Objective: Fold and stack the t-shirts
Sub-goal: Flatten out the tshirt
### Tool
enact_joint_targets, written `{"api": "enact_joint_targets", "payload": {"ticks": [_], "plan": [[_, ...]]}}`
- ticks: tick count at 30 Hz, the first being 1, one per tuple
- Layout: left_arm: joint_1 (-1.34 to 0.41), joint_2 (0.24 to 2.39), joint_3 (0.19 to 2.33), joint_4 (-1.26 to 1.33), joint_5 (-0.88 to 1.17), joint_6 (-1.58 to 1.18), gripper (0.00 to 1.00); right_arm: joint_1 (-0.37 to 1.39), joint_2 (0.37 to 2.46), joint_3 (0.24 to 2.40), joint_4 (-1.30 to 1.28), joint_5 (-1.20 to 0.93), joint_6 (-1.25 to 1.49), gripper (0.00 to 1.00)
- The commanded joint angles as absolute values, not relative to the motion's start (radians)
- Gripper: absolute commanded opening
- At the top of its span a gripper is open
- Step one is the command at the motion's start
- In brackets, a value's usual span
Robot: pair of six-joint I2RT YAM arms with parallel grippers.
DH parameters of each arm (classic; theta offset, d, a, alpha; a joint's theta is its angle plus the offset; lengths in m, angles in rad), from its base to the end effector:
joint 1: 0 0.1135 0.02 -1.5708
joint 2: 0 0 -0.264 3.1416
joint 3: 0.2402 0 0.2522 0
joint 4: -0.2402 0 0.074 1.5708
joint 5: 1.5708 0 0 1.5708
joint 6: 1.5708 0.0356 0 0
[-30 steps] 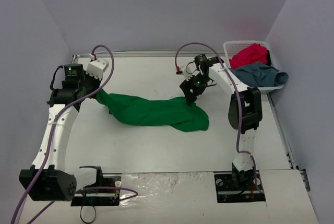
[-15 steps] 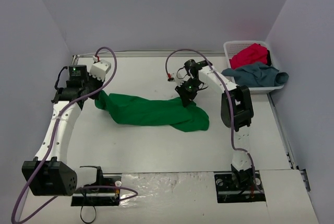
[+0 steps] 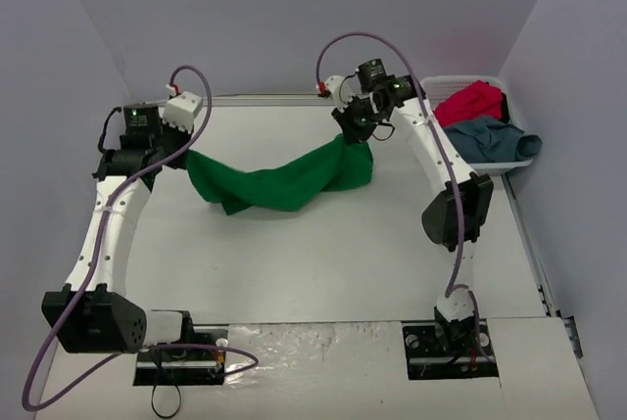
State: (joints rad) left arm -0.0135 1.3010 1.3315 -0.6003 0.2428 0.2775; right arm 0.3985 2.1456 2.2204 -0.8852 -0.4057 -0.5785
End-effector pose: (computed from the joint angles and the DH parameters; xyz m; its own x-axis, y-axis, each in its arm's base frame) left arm 0.2839 -0.0124 0.3768 -0.4597 0.2722 -0.8453 0.3551 0.9288 0.1059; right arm 0.4340 0.1980 0.3359 -0.2271 -0.6407 -0.7334 -0.8735 0.4669 -0.1374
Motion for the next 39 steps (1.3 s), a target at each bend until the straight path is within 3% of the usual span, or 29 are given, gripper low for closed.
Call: {"api": "enact_joint_targets", "payload": {"ticks": [1, 8, 10, 14, 15, 26, 39], "plan": [[-0.008, 1.217, 1.424, -0.612, 0.273, 0.248, 0.02, 0.431, 1.924, 2.157, -0.979, -0.434, -0.600, 0.00], [-0.009, 1.095, 1.303, -0.675, 0.305, 0.328, 0.02, 0.618, 1.649, 1.495, -0.956, -0.387, -0.660, 0.00], [-0.009, 1.060, 1.244, -0.686, 0.330, 0.359, 0.02, 0.644, 1.637, 1.334, -0.963, -0.385, -0.670, 0.28], [-0.011, 1.038, 1.186, -0.690, 0.357, 0.367, 0.02, 0.631, 1.704, 1.296, -0.954, -0.359, -0.667, 0.59], [-0.011, 1.042, 1.183, -0.690, 0.360, 0.362, 0.02, 0.620, 1.715, 1.314, -0.950, -0.356, -0.666, 0.61], [-0.012, 1.058, 1.146, -0.677, 0.394, 0.342, 0.02, 0.492, 1.951, 1.660, -0.913, -0.443, -0.629, 0.63], [-0.011, 1.094, 1.101, -0.638, 0.408, 0.336, 0.02, 0.499, 2.115, 1.672, -0.933, -0.489, -0.647, 0.59]]}}
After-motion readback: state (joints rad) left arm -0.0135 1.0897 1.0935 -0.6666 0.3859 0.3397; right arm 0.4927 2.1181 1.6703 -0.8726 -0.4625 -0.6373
